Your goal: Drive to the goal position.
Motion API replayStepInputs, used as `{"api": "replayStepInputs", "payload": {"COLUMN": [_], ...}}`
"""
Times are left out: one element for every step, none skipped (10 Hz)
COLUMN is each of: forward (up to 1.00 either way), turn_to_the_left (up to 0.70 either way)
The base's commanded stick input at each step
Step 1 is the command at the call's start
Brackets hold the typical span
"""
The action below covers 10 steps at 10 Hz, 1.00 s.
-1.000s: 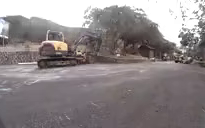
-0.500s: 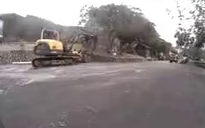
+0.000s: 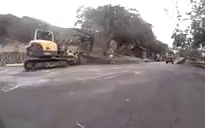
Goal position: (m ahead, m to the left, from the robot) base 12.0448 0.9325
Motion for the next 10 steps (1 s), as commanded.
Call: {"api": "replayStepInputs", "payload": {"forward": [0.70, 0.70, 0.70, 0.70, 0.70, 0.70, 0.70, 0.70, 0.70, 0.70], "turn_to_the_left": [0.00, 0.00, 0.00, 0.00, 0.00, 0.00, 0.00, 0.00, 0.00, 0.00]}}
